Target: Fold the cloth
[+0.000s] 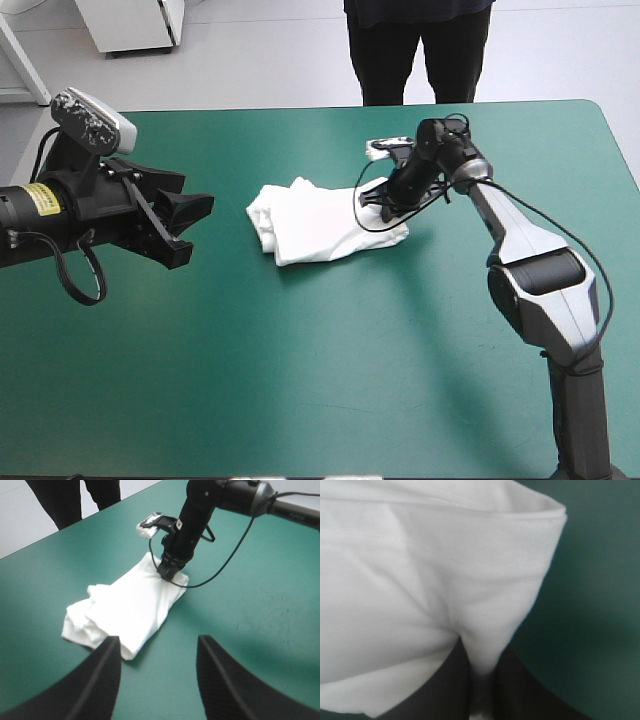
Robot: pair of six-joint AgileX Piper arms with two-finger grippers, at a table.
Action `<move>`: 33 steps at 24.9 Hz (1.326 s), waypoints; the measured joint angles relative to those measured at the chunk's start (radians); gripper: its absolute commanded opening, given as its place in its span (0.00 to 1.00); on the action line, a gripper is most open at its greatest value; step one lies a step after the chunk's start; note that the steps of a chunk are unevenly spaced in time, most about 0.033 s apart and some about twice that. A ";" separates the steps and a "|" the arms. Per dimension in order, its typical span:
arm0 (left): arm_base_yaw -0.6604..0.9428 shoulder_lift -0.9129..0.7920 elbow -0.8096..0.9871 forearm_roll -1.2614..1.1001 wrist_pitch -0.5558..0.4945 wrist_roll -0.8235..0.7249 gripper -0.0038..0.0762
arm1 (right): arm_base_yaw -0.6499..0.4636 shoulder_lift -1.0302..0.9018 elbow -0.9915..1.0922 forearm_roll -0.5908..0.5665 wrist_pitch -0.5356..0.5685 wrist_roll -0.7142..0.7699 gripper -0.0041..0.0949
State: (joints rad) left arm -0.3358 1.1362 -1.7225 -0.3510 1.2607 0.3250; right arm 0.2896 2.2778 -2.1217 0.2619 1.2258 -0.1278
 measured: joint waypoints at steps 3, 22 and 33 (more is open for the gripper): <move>0.000 -0.006 0.000 -0.004 0.000 0.000 0.49 | -0.118 -0.106 0.145 -0.082 -0.002 0.003 0.03; 0.000 -0.008 0.000 -0.044 0.000 0.020 0.49 | -0.746 -0.412 0.581 -0.132 -0.003 0.003 0.03; 0.000 -0.008 0.000 -0.050 0.000 0.020 0.49 | -0.852 -0.416 0.595 0.054 -0.003 -0.031 0.23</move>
State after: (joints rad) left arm -0.3358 1.1287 -1.7225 -0.4010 1.2607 0.3447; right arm -0.5628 1.8617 -1.5270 0.3162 1.2231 -0.1588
